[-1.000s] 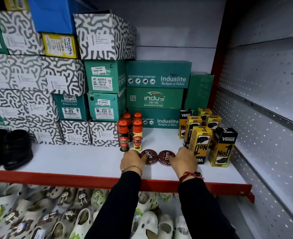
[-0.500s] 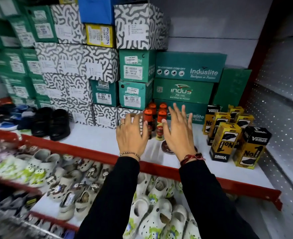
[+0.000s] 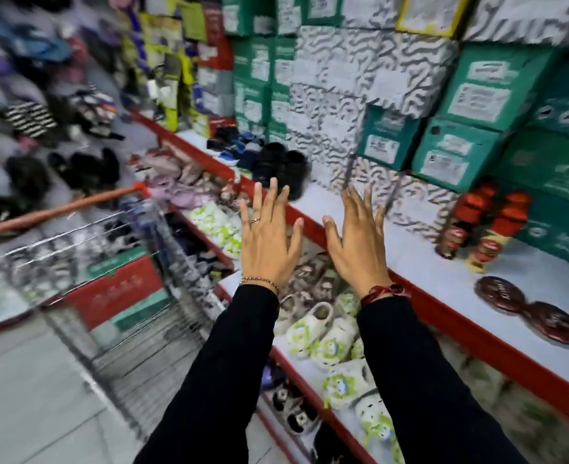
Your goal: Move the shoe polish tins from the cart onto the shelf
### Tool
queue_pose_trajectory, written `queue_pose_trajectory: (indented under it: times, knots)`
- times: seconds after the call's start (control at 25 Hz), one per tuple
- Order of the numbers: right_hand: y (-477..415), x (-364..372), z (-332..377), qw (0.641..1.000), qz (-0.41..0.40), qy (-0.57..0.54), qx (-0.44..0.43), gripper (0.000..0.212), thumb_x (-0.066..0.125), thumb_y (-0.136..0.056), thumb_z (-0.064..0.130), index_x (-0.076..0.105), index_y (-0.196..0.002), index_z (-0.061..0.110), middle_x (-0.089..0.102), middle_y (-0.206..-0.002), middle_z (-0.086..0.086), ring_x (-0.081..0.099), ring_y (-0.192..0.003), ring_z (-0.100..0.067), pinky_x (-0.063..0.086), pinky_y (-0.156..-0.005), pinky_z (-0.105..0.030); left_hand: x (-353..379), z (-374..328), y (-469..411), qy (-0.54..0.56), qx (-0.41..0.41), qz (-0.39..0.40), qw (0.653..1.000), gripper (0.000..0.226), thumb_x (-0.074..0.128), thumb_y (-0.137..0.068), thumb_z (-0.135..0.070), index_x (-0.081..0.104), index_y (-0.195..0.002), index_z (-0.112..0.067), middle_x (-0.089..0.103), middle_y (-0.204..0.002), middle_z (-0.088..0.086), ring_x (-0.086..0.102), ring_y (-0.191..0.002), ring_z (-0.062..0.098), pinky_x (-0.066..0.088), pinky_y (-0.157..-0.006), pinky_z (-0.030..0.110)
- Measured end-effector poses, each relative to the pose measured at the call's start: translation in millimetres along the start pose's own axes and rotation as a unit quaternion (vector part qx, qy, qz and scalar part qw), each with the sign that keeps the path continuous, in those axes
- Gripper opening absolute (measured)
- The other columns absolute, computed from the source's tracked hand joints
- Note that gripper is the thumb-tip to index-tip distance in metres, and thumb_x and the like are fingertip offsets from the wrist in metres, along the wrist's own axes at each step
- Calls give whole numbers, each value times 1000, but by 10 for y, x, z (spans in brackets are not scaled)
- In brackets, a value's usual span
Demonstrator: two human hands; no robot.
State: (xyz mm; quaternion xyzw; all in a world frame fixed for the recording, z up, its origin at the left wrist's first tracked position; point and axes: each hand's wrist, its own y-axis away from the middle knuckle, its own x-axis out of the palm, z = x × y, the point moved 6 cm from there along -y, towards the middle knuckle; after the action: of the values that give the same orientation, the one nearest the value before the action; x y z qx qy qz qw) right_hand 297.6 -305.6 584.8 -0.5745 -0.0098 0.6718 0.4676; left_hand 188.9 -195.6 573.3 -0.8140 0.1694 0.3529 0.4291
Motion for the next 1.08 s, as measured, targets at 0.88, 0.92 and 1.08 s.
queue_pose_trajectory:
  times: [0.88,0.92,1.08]
  knots:
    - [2195,5244,769,792,608,-44,-6,46,57,-90,16,52,-135,9,57,-137,-19,56,-127,-34,49,-101,-38,2038,4101,3020,91,-629,262,726,48,59,-92,-26,52,-138,-11,57,-140,15,55,-129,31,44,-106,34]
    - [2284,5432,718,784,619,-33,-10,46,57,-89,12,53,-134,9,58,-136,-18,56,-127,-34,49,-101,-39,2212,4173,3160,86,-640,286,707,50,61,-91,-27,51,-138,-12,57,-139,15,55,-129,31,45,-106,35]
    - [2602,6057,595,750,659,-3,-55,60,57,-83,1,47,-140,12,52,-144,-14,50,-133,-31,42,-110,-40,2728,4415,3592,69,-662,359,654,61,65,-88,-30,44,-142,-12,55,-139,17,53,-130,34,45,-106,39]
